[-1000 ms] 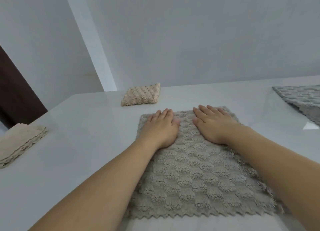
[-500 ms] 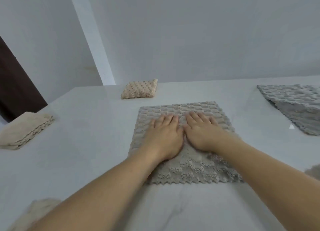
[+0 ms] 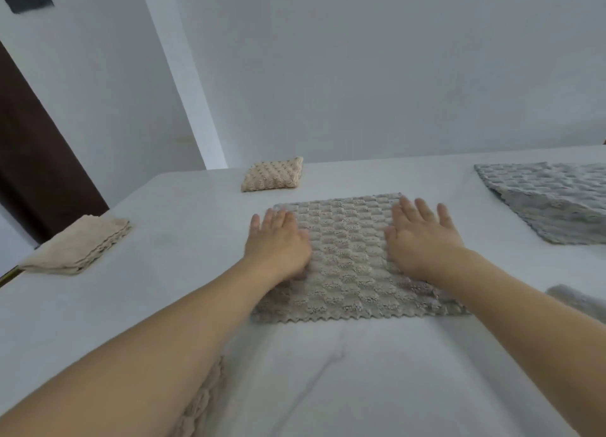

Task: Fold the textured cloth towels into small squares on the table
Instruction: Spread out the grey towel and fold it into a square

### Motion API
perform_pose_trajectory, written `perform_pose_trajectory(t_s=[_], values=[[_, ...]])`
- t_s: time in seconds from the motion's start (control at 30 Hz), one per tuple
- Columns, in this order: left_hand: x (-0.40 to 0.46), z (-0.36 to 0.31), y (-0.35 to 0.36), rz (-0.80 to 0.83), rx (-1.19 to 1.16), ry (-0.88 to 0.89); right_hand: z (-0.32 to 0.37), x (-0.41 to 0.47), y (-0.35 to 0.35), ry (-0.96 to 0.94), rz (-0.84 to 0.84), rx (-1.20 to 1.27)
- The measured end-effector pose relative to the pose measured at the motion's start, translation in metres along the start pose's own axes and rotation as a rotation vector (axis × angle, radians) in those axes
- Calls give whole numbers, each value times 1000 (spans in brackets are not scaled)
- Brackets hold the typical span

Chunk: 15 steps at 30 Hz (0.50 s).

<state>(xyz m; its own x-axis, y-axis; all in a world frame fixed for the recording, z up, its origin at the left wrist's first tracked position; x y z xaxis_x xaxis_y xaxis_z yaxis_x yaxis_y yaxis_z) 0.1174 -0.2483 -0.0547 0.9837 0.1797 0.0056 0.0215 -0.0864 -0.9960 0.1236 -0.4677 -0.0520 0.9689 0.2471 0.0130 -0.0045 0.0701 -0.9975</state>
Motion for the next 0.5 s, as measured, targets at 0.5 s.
perform_pose_trajectory(t_s=[0.5], values=[[-71,28,-19,-59,128,264,0,-64,-4,-137,-178,-144]])
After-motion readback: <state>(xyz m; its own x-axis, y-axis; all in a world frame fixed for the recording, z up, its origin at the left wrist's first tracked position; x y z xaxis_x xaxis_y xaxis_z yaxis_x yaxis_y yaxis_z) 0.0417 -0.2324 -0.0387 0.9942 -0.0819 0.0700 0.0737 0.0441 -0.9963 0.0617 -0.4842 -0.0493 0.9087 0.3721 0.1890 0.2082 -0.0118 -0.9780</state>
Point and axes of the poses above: each hand's wrist, its own x-axis towards the middle knuckle, its own y-axis out of the palm, z = x × y, the point moved 5 cm from there along x, towards the middle knuckle, and after that the axes turned 8 degrees about -y, right-handed, at the moved point
